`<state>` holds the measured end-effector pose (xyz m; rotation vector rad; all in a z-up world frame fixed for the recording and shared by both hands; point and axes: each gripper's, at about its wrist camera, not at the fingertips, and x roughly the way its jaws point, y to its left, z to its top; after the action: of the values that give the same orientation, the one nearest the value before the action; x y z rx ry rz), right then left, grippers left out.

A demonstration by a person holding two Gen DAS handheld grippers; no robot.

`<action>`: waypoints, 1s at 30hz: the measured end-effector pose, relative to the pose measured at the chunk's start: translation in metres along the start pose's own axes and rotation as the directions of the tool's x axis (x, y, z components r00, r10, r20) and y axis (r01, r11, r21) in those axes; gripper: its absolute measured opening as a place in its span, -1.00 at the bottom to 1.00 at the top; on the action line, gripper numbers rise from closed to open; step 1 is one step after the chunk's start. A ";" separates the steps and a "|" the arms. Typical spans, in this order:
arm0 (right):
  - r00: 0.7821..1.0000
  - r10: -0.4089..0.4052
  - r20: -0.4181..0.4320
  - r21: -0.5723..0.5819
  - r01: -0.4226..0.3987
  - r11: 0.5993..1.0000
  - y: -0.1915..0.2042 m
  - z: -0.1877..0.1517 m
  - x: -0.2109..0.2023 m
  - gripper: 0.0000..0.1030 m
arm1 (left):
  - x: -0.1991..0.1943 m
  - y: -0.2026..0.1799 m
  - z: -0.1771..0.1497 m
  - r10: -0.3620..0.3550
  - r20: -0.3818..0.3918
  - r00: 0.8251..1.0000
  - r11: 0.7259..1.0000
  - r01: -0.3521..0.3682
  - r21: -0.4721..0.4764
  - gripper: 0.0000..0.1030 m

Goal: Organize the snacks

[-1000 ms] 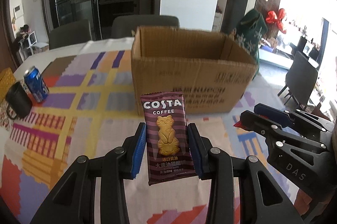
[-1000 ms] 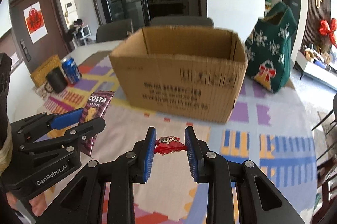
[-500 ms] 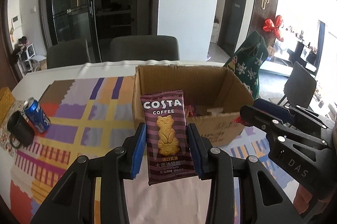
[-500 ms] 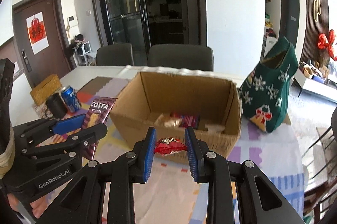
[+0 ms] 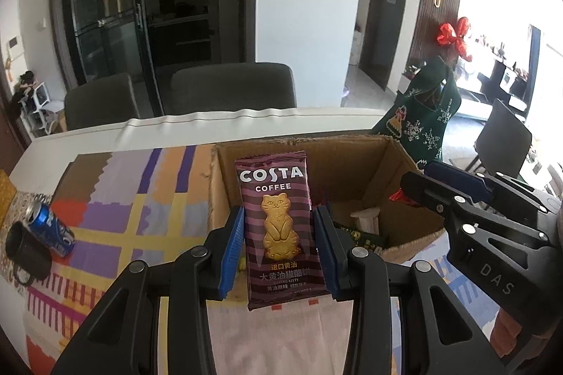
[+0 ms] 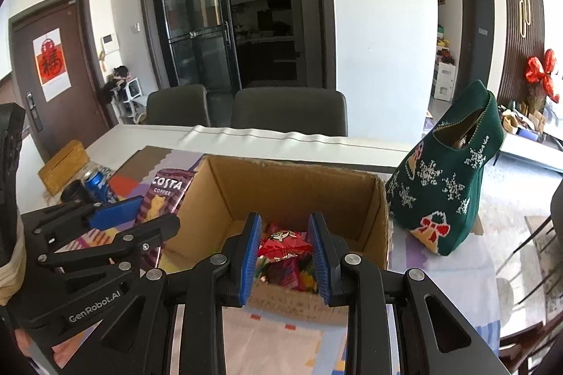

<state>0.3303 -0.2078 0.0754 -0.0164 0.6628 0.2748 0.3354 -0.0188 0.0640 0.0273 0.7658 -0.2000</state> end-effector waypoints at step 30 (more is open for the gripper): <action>0.926 -0.356 0.129 0.092 0.346 0.934 0.005 -0.059 -0.079 0.85 | -0.092 0.012 -0.074 0.206 0.209 0.956 0.978 -0.193 -0.083 1.00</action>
<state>0.2340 -0.2283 0.0772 -0.0495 0.5139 -0.0930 0.2223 0.0160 0.0732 0.0241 0.5463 0.0137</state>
